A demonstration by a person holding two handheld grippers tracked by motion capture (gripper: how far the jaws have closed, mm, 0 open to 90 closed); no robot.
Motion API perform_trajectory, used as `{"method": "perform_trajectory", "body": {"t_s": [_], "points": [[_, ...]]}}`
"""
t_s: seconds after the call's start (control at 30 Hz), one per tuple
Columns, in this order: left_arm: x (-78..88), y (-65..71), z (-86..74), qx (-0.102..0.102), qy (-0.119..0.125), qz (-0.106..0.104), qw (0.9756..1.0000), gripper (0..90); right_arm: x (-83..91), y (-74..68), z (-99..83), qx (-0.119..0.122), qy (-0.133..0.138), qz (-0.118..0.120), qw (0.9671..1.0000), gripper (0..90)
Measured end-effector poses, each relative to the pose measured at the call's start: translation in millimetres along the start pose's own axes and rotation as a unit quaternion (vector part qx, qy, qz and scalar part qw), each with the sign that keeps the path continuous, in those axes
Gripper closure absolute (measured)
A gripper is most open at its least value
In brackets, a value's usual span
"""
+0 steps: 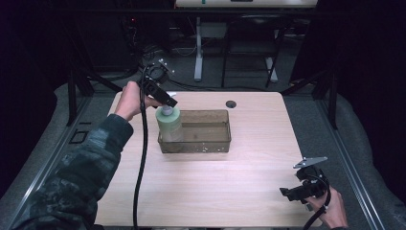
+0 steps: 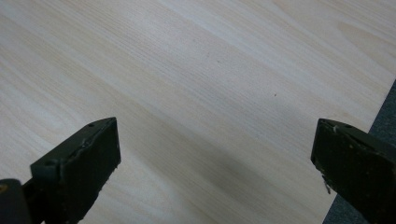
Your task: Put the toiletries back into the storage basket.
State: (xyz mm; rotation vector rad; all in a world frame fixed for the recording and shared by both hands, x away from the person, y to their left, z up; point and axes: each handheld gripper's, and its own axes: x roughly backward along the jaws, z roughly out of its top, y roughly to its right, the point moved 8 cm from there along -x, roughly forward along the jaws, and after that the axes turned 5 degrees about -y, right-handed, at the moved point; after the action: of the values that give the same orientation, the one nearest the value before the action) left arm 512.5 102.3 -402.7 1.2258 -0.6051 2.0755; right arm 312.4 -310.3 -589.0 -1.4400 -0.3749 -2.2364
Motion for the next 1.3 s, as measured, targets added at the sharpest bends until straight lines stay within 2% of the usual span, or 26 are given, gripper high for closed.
{"method": "perform_trajectory", "body": {"t_s": [0.13, 0.4, 0.47, 0.87, 1.03, 1.1, 1.3], "points": [[6.9, 0.6, -1.7, 0.003, 0.012, 0.002, 0.9999, 15.9, 0.3, 0.9, 0.0, 0.004, 0.000, -0.004, 1.0000, 0.9], [23.0, 0.9, -9.3, 0.015, 0.040, 0.010, 0.9990, 2.8, -0.5, 0.6, 0.2, 0.004, -0.001, -0.004, 1.0000, 0.9], [25.7, 1.4, -13.3, 0.013, 0.045, 0.018, 0.9987, 2.0, -0.6, 0.4, 0.0, 0.003, -0.002, -0.004, 1.0000, 0.9], [31.7, 16.9, -49.0, 0.000, 0.049, 0.014, 0.9987, 0.3, -0.7, -1.2, 0.5, 0.002, -0.001, -0.001, 1.0000, 0.9], [35.7, 22.2, -68.8, 0.006, 0.056, 0.007, 0.9984, 0.2, -0.1, -2.3, 1.4, 0.004, 0.000, -0.002, 1.0000, 0.9], [36.4, 25.9, -77.6, 0.010, 0.058, -0.005, 0.9983, 0.2, 0.4, -2.2, 1.7, 0.004, 0.001, -0.003, 1.0000, 0.9], [36.5, 31.7, -101.1, 0.011, 0.058, -0.002, 0.9982, 0.2, -0.8, -3.5, 1.6, 0.004, -0.002, -0.002, 1.0000, 0.9]]}}
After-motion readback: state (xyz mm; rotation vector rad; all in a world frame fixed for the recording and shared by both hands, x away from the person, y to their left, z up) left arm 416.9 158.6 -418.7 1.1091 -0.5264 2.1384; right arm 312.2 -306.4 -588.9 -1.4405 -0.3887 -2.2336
